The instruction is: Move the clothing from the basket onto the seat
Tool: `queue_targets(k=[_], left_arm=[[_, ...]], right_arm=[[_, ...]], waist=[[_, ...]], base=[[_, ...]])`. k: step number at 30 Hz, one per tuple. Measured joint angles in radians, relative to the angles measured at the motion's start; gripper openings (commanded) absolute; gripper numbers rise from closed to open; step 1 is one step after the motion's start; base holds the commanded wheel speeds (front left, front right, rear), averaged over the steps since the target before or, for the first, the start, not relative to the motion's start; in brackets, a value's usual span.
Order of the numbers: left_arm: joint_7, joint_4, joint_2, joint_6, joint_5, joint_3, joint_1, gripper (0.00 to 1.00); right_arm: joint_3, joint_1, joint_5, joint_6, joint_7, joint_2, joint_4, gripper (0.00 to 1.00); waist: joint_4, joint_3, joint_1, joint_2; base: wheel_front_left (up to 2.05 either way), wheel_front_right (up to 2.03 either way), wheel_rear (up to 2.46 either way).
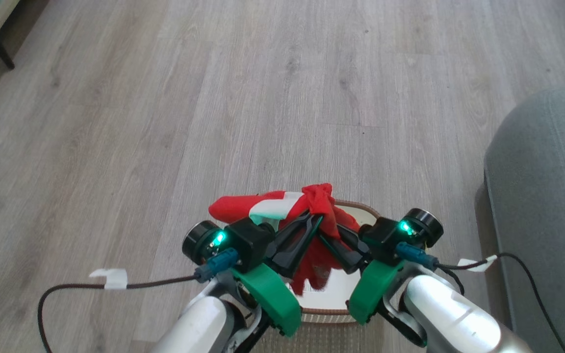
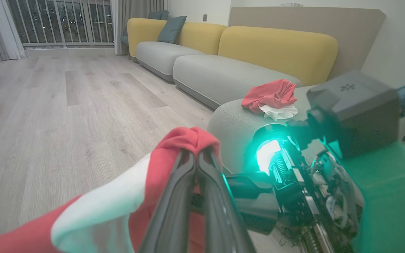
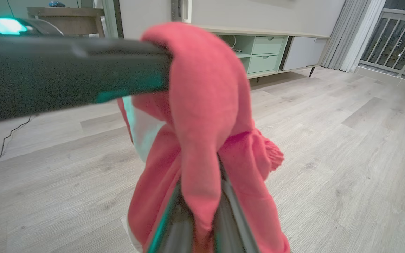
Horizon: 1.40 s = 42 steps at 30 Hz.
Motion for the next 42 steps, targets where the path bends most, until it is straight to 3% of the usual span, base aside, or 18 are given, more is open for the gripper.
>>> queue_targets(k=[3, 4, 5, 6, 7, 15, 33, 42], left_arm=[[0.0, 0.0, 0.001, 0.001, -0.002, 0.002, 0.0, 0.0], [-0.002, 0.001, 0.001, 0.002, -0.002, 0.004, 0.0, 0.13], [-0.002, 0.002, 0.001, 0.002, -0.002, 0.006, 0.0, 0.37], [-0.008, 0.005, 0.001, 0.004, -0.002, 0.008, 0.0, 0.77], [-0.013, 0.01, 0.002, 0.011, -0.002, 0.011, 0.0, 1.0], [-0.061, 0.089, 0.009, 0.021, -0.002, 0.03, 0.0, 1.0], [-0.139, 0.167, -0.014, 0.019, -0.039, -0.023, -0.006, 1.0], [-0.142, 0.171, -0.016, 0.02, -0.038, -0.04, -0.048, 1.0]], right_arm=[[-0.003, -0.002, 0.013, 0.0, 0.0, 0.002, 0.001, 0.0], [-0.007, -0.002, 0.016, 0.0, 0.0, 0.001, 0.001, 0.0], [-0.013, -0.002, 0.016, 0.0, 0.0, 0.001, 0.0, 0.0], [-0.022, -0.002, 0.016, 0.0, 0.0, -0.001, -0.001, 0.0], [-0.034, -0.002, 0.016, 0.0, 0.0, -0.003, -0.005, 0.0], [-0.143, 0.001, 0.013, 0.0, 0.0, -0.048, -0.06, 0.0], [-0.371, 0.109, -0.014, 0.0, 0.002, -0.119, -0.151, 0.0], [-0.466, 0.109, -0.03, 0.0, 0.002, -0.111, -0.178, 0.0]], waist=[[-0.008, 0.002, 0.0, 0.0], [-0.013, 0.004, 0.0, 0.0], [-0.017, 0.006, 0.0, 0.0], [-0.022, 0.008, 0.0, 0.0], [-0.027, 0.01, 0.0001, 0.0], [-0.114, 0.03, 0.0001, 0.0], [-0.439, 0.067, 0.0001, 0.0], [-0.487, 0.125, 0.0, 0.0]], base=[[0.0, 0.0, 0.0], [0.0, 0.0, 0.0], [0.0, 0.0, 0.0], [0.0, 0.0, 0.0], [0.0, 0.0, 0.0], [0.0, 0.0, 0.0], [0.0, 0.0, 0.0], [0.0, 0.0, 0.0]])
